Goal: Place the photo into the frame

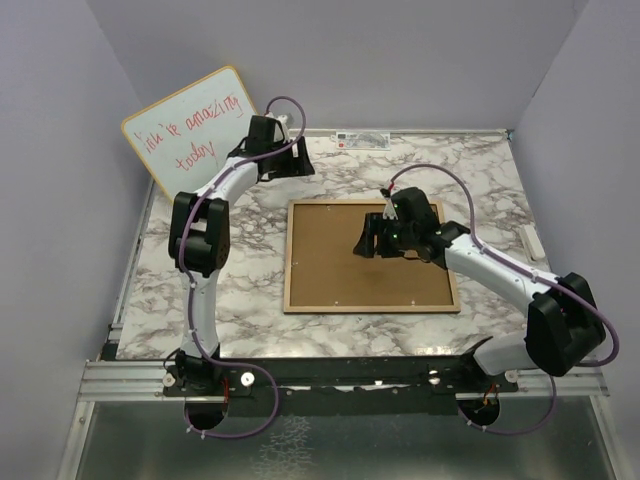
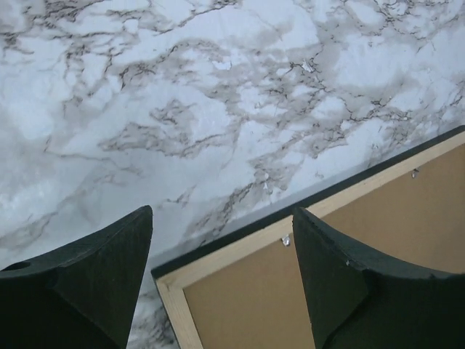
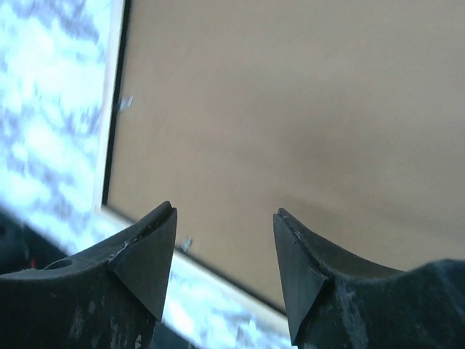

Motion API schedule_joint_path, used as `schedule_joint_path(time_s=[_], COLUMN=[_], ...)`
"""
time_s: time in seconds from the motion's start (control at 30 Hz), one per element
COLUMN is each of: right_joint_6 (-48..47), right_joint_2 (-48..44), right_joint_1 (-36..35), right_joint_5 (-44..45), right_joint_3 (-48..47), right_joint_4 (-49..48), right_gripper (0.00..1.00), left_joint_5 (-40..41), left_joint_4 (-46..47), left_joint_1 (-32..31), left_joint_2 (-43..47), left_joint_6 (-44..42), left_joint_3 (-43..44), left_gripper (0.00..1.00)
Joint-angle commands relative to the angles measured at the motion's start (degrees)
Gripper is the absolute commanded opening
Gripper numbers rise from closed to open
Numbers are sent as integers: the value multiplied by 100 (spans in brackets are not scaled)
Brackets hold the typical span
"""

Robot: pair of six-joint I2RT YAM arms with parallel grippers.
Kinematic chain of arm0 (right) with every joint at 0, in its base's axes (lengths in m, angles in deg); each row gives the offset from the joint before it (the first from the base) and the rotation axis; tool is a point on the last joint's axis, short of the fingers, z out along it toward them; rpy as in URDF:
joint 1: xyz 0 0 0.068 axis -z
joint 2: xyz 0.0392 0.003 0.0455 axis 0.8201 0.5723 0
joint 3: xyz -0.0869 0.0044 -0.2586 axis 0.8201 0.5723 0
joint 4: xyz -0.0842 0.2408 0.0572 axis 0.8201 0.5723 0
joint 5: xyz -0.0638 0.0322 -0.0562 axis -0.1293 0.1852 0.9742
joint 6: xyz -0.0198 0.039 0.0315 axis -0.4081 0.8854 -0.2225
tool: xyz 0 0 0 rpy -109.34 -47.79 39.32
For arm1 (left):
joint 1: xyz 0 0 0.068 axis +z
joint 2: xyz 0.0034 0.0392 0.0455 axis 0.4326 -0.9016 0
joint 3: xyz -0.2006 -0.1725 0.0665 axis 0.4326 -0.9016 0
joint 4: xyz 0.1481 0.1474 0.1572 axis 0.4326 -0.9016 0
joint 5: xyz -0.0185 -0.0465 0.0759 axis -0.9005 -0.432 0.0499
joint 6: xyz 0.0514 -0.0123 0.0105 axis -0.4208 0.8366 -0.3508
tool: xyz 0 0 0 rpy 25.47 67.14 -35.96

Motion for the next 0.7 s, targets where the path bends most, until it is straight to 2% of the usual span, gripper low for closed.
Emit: schedule_joint_path(time_s=[0.0,0.1,0.27,0.33,0.57,0.67], right_joint_6=[-838,-820,-720,-721,-276,90], right_joint_2=[-208,-407,-375,-186,128,244], right_joint_1=[-56,-56,-62,-56,-56,-56], right_joint_5=[-2015,-2613,-2632,-2711,-2840,-2555], right_joint_3=[-8,288,512,540,1082,1372], right_joint_4=[1557,1947,2522,2635,2302,1966], right_gripper=[61,64,74,76,77,78], left_joint_5=[-646,-946,-1179,-1170,-1105,-1088], left_joint_4=[21,-37,-39,-39,-116,-262], left_joint_1=[20,20,20,20,20,20], left_joint_2=[-771,-1081,-1224,-1222,-1167,-1134], left_joint_6=[-219,-184,-241,-273,-417,-528], left_joint_3=[655,874,711,614,319,276], left_gripper=[79,79,79,79,78,77])
